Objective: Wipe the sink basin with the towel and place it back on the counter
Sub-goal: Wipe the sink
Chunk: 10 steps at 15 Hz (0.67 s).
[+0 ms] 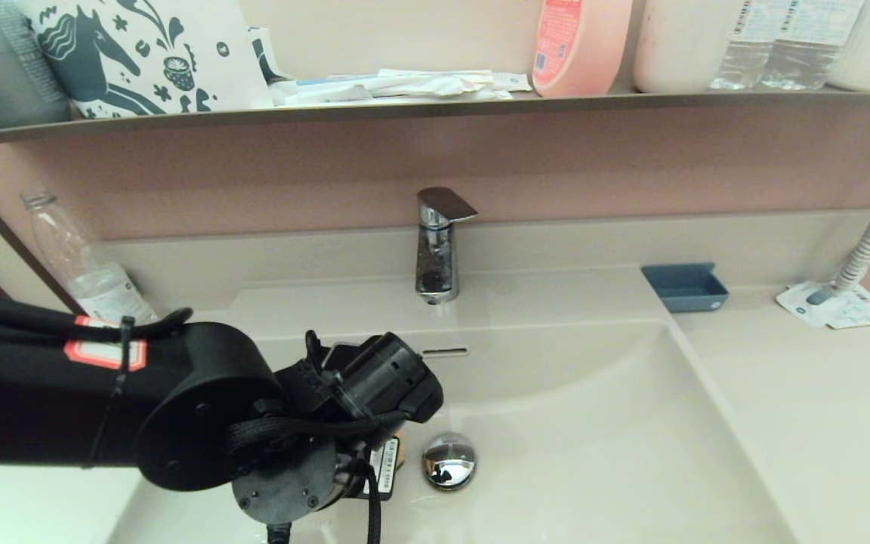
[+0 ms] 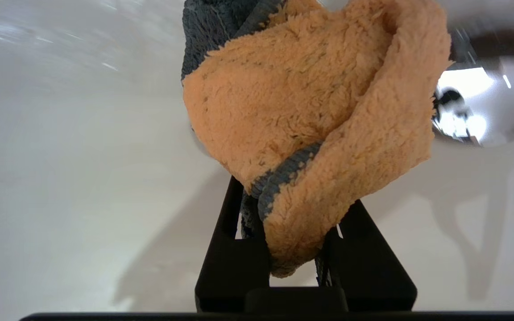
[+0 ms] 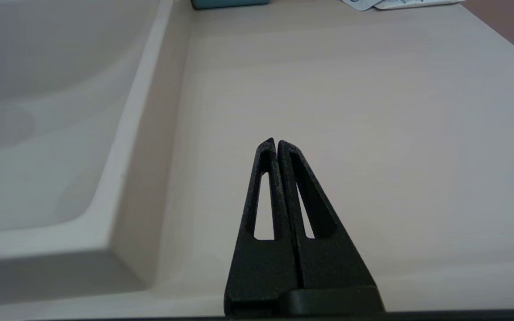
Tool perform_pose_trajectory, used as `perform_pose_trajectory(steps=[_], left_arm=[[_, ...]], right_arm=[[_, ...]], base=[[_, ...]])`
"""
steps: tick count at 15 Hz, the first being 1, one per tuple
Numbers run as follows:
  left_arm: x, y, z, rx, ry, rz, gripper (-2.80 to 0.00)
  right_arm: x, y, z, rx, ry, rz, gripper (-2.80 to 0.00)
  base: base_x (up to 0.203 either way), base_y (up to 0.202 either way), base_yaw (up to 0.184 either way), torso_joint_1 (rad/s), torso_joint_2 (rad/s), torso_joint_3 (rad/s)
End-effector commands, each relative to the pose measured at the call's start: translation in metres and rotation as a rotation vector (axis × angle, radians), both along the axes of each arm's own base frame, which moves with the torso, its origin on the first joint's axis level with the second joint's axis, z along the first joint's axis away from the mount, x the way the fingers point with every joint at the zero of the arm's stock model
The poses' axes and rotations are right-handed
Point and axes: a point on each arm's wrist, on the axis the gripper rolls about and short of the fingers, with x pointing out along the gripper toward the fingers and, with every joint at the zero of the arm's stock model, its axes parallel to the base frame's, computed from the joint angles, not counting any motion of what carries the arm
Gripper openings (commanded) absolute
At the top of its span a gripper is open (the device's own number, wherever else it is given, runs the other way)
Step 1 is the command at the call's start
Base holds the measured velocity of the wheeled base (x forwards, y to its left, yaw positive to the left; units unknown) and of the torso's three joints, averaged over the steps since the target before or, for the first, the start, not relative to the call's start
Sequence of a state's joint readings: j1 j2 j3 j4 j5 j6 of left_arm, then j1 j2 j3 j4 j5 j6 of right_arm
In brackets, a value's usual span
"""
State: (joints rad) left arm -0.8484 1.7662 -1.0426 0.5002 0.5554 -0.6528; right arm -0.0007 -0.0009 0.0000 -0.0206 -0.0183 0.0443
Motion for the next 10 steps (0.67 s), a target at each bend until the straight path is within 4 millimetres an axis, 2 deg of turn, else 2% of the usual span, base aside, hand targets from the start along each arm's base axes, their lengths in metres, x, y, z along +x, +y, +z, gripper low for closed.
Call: perform_pose_trajectory(steps=[1, 3, 5, 8, 10], left_arm=[[-0.002, 0.007, 0.012, -0.022, -0.042, 0.02, -2.8], [-0.006, 0.02, 0.025, -0.034, -0.088, 0.047, -2.8], [-0.013, 0.035, 0.028, -0.01, -0.117, 0.073, -2.8], [-0.026, 0.051, 0.048, -0.053, -0.195, 0.089, -2.8], [-0.03, 0.058, 0.047, -0.019, -0.221, 0.118, -2.8]], right_arm=[[0.0, 0.0, 0.0, 0.0, 0.0, 0.001, -2.8], [0.0, 0.0, 0.0, 0.0, 0.0, 0.0, -2.8], [0.0, 0.0, 0.0, 0.0, 0.0, 0.0, -2.8], [0.0, 0.0, 0.0, 0.0, 0.0, -0.001, -2.8], [0.0, 0.0, 0.0, 0.0, 0.0, 0.001, -2.8]], base=[[0.0, 0.0, 0.0, 0.0, 0.0, 0.0], [0.0, 0.0, 0.0, 0.0, 0.0, 0.0], [0.0, 0.0, 0.0, 0.0, 0.0, 0.0], [0.0, 0.0, 0.0, 0.0, 0.0, 0.0], [0.0, 0.0, 0.0, 0.0, 0.0, 0.0]])
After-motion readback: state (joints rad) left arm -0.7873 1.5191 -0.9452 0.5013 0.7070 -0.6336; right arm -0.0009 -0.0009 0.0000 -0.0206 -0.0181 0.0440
